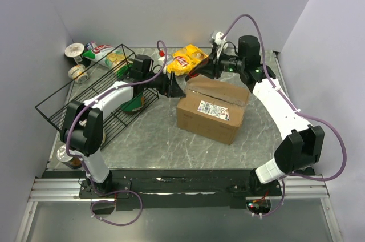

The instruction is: Unpack the express box

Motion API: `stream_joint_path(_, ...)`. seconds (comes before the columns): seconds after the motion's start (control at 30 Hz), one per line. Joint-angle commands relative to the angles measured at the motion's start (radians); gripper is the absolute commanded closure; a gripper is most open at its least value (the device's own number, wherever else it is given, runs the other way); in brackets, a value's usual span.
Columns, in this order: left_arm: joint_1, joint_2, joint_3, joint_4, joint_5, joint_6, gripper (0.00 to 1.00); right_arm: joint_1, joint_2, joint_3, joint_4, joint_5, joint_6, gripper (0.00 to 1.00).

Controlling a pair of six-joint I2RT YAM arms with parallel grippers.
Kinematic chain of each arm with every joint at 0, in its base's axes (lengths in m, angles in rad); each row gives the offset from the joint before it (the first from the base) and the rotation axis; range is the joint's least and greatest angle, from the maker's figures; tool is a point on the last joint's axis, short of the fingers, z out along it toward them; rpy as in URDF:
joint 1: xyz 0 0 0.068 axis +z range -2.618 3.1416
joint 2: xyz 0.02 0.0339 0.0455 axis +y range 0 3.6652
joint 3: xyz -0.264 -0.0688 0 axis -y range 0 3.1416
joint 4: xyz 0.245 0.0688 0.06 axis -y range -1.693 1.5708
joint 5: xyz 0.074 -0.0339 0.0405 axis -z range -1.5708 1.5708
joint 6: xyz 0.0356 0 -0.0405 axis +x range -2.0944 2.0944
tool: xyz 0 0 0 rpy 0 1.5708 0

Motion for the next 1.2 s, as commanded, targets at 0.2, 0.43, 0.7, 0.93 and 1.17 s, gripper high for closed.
stream_joint_path(0.2,-0.004,0.034,-0.016,-0.009,-0.02,0.017,0.22,0.035,-0.064,-0.006,-0.047,0.054,-0.123,1.0)
stream_joint_path(0.43,-0.004,0.04,-0.016,-0.006,-0.019,0.015,0.23,0.037,-0.043,0.027,-0.101,0.059,-0.141,1.0)
stream_joint_path(0.7,-0.004,0.047,-0.011,-0.006,-0.014,0.017,0.23,0.038,-0.043,0.019,-0.078,0.057,-0.094,1.0)
stream_joint_path(0.93,-0.004,0.044,-0.014,-0.005,-0.014,0.017,0.23,0.046,-0.035,0.019,-0.072,0.059,-0.063,1.0)
stream_joint_path(1.17,-0.004,0.047,-0.016,-0.004,-0.013,0.015,0.23,0.05,-0.043,0.008,-0.049,0.065,-0.042,1.0)
